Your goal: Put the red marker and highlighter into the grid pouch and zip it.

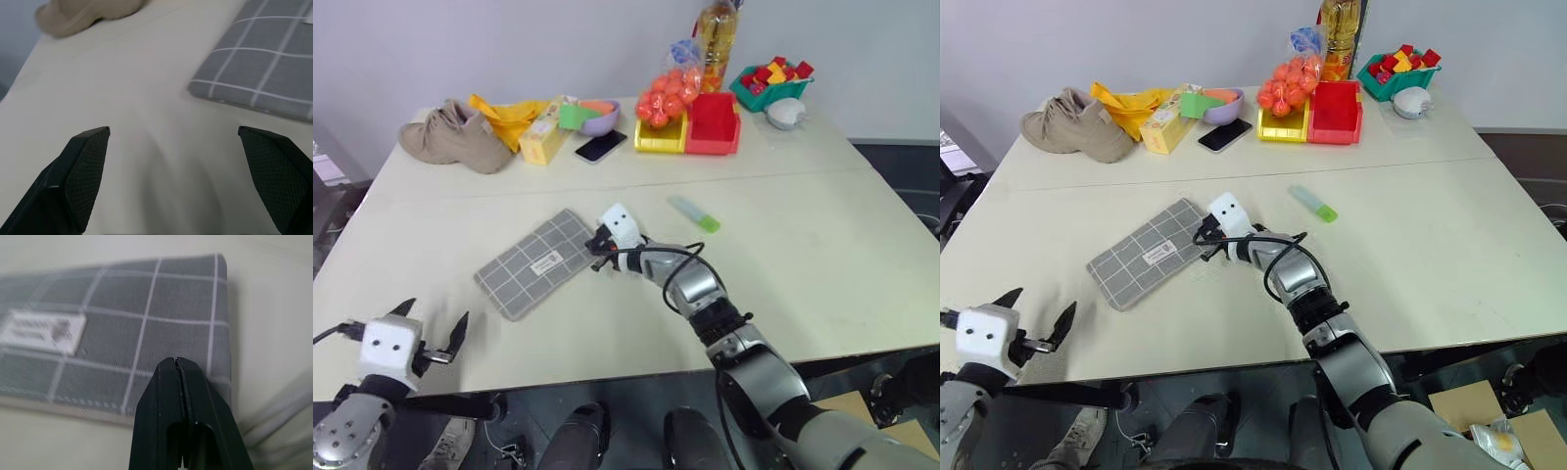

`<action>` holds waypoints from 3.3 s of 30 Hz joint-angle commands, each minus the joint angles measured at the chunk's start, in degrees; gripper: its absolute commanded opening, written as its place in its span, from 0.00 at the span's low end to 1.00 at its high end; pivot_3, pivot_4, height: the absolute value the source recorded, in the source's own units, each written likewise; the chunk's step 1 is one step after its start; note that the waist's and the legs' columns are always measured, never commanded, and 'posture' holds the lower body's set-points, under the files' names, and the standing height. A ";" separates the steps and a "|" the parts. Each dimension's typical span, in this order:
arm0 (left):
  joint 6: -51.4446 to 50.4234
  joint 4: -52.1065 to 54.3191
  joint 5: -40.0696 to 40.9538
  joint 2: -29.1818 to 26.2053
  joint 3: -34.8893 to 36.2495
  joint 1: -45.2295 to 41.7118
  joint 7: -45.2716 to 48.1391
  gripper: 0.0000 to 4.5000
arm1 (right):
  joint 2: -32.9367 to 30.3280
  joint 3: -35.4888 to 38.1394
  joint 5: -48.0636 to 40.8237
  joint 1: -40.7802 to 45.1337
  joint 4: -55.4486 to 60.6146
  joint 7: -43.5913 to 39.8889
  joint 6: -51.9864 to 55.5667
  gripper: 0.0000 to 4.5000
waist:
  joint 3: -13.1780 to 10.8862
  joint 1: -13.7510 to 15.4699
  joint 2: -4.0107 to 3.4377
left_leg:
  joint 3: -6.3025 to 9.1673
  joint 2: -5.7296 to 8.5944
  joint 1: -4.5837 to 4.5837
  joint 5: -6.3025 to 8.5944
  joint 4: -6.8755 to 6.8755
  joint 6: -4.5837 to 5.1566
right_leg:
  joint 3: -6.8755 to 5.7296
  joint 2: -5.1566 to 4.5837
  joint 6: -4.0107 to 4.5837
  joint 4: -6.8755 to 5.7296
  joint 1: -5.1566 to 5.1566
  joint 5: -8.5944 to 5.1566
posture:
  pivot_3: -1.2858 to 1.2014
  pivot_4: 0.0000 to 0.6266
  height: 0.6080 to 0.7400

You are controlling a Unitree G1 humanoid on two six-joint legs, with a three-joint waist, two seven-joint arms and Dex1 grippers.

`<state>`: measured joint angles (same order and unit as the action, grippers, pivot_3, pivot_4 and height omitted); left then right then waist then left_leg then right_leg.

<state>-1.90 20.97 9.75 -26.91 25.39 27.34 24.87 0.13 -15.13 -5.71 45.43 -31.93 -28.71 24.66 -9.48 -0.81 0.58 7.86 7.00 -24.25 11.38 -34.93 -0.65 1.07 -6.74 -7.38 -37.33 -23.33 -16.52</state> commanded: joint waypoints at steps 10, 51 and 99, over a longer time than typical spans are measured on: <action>19.06 -14.48 -13.71 -11.58 -9.66 -10.92 5.84 1.00 | 1.21 3.37 -0.78 -1.01 2.82 1.07 3.87 0.00 | 0.02 0.14 -0.05 | 0.01 0.00 0.17 -0.01 0.16 -0.03 | -0.01 0.00 -0.01 -0.03 0.04 0.01 | 0.52 0.24 1.00; 7.44 -4.40 1.57 1.10 -18.57 -20.40 0.14 0.00 | -15.41 4.69 -5.24 -5.92 30.81 -10.38 6.24 0.99 | 0.04 -0.16 -0.13 | -0.02 -0.03 0.10 -0.07 0.19 -0.08 | 0.06 -0.02 -0.06 -0.22 0.10 0.00 | 0.52 0.24 1.00; -2.58 -3.80 -4.05 10.88 -24.53 -30.44 -6.45 0.00 | -12.63 -11.99 -2.84 -2.12 44.18 -19.36 9.74 0.01 | 0.04 0.08 -0.12 | 0.06 0.01 0.08 -0.07 0.12 -0.08 | -0.03 -0.01 -0.06 -0.17 0.00 0.00 | 0.52 0.24 1.00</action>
<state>-4.23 17.14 6.50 -16.08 0.18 -2.25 20.02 -13.41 -26.58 -7.12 42.11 8.82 -46.41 35.33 -9.44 -0.73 0.46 7.92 7.01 -24.17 11.31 -34.81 -0.73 1.04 -6.75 -7.43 -37.51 -23.33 -16.52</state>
